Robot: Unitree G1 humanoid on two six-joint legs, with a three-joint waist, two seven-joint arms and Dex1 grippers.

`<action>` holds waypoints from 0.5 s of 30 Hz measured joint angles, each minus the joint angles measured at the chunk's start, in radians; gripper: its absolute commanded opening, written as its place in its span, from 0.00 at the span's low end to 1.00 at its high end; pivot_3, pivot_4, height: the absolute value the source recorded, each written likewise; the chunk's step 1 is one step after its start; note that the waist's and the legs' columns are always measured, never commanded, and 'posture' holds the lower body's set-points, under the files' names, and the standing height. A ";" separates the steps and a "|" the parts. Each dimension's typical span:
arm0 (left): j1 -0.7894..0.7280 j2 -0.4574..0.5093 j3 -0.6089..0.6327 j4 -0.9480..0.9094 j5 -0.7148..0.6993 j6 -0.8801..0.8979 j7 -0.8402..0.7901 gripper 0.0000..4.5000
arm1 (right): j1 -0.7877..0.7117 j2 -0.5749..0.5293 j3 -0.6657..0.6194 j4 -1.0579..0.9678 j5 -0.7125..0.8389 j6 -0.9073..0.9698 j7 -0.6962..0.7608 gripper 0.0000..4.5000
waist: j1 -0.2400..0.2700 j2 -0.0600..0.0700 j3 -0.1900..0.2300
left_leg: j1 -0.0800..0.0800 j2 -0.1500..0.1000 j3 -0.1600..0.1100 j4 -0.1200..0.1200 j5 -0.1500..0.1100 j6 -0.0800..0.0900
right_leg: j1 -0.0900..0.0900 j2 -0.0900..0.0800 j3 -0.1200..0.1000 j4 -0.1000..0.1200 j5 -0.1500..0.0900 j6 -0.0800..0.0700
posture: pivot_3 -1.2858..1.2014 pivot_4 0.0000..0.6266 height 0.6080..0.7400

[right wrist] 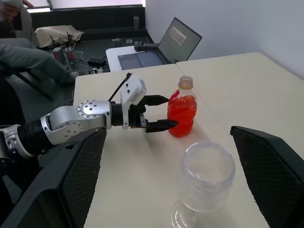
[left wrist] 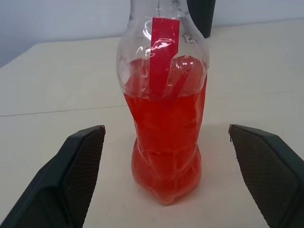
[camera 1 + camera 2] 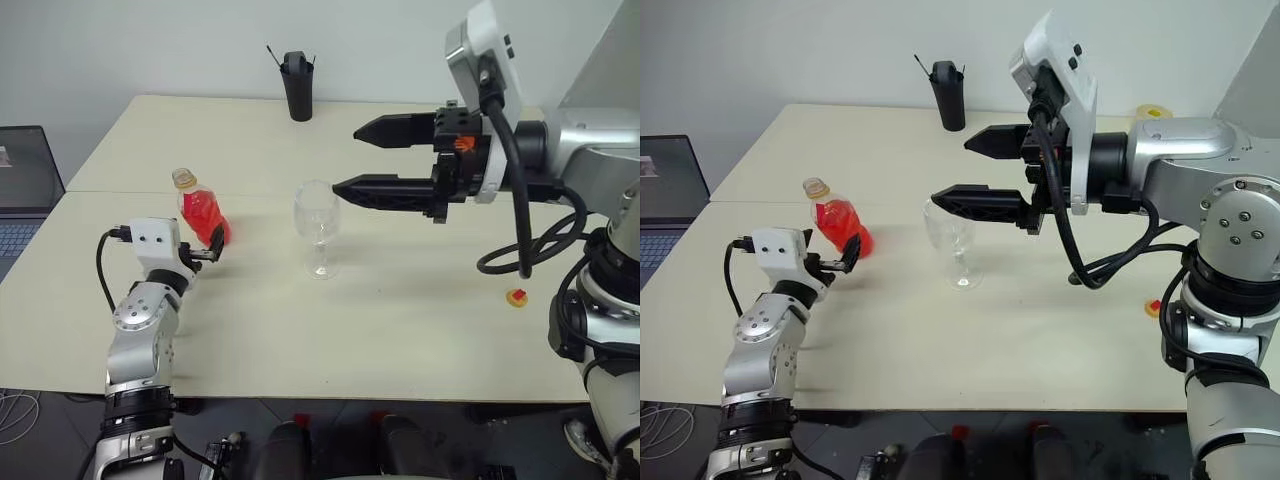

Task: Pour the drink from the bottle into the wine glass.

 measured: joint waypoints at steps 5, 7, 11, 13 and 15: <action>-0.071 0.011 -0.014 0.098 0.025 -0.025 0.000 1.00 | 0.001 0.000 -0.002 -0.006 0.031 0.002 -0.027 0.99 | 0.000 0.000 0.000 | 0.000 0.000 0.000 0.000 0.000 0.000 | 0.000 0.000 0.000 0.000 0.000 0.000 | 0.52 0.24 1.00; -0.097 0.011 -0.020 0.147 0.037 -0.043 0.002 1.00 | 0.001 0.000 -0.002 -0.009 0.040 0.003 -0.039 0.99 | 0.000 0.000 0.000 | 0.000 0.000 0.000 0.000 0.000 0.000 | 0.000 0.000 0.000 0.000 0.000 0.000 | 0.52 0.24 1.00; -0.144 0.010 -0.026 0.246 0.056 -0.091 0.005 1.00 | 0.001 -0.002 -0.005 -0.013 0.070 0.004 -0.059 0.99 | 0.000 0.000 0.000 | 0.000 0.000 0.000 0.000 0.000 0.000 | 0.000 0.000 0.000 0.000 0.000 0.000 | 0.52 0.24 1.00; -0.174 0.010 -0.028 0.301 0.057 -0.114 0.006 1.00 | 0.001 -0.003 -0.007 -0.019 0.080 0.005 -0.072 0.99 | 0.000 0.000 0.000 | 0.000 0.000 0.000 0.000 0.000 0.000 | 0.000 0.000 0.000 0.000 0.000 0.000 | 0.52 0.24 1.00; -0.207 0.009 -0.031 0.350 0.060 -0.140 0.005 1.00 | 0.002 -0.004 -0.010 -0.022 0.093 0.007 -0.083 0.99 | 0.000 0.000 0.000 | 0.000 0.000 0.000 0.000 0.000 0.000 | 0.000 0.000 0.000 0.000 0.000 0.000 | 0.52 0.24 1.00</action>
